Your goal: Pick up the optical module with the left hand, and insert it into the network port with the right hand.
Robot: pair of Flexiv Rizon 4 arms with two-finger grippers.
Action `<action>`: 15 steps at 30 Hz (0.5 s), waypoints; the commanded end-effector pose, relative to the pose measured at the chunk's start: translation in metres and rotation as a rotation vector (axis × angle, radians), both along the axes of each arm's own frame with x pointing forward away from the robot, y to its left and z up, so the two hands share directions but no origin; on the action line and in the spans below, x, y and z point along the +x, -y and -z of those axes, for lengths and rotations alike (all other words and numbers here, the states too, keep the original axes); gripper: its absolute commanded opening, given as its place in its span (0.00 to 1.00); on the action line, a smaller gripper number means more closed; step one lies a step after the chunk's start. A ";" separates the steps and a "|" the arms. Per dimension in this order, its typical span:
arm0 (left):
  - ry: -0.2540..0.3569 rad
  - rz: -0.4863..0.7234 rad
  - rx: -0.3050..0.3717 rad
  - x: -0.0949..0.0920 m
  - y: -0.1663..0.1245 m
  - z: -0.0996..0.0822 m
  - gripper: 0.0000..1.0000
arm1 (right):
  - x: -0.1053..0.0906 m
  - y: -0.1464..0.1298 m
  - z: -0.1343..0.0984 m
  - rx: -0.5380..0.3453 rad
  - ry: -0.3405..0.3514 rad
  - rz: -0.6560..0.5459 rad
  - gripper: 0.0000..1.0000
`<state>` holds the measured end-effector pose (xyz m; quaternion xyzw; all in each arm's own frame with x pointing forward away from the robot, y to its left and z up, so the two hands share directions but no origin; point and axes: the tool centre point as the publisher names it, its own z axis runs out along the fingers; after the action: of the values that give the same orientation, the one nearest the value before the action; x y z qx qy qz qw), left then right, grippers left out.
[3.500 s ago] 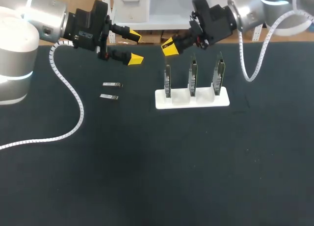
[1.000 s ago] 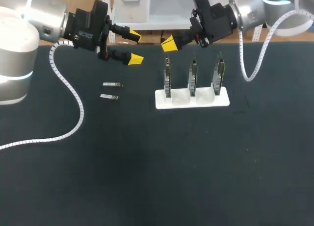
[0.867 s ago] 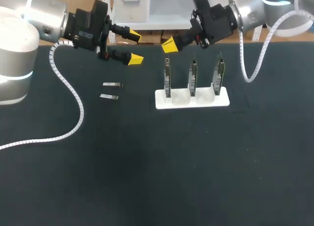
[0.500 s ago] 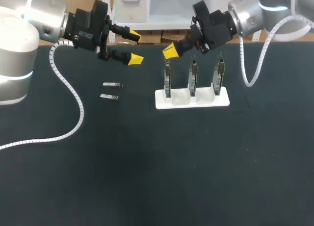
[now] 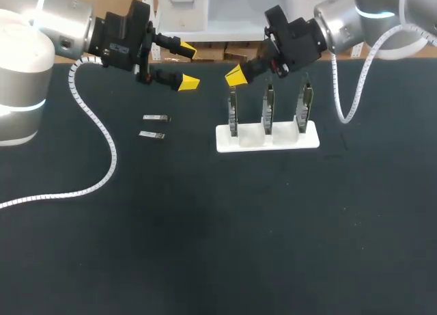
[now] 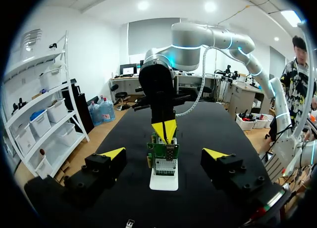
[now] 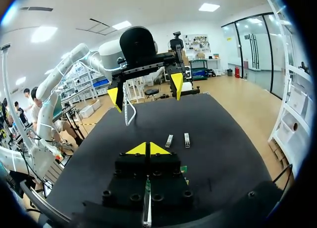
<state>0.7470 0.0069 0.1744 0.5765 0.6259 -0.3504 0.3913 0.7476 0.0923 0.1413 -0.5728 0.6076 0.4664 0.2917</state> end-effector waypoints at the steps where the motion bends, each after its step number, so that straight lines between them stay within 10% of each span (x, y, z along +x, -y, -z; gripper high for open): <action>1: -0.002 -0.003 0.005 0.000 0.001 0.000 1.00 | 0.000 0.001 0.006 0.002 -0.002 -0.001 0.00; 15: -0.002 -0.003 0.005 0.000 0.001 0.000 1.00 | 0.000 0.001 -0.014 0.072 0.032 -0.013 0.00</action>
<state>0.7470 0.0069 0.1744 0.5765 0.6259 -0.3504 0.3913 0.7485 0.0946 0.1505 -0.5716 0.5852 0.4797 0.3174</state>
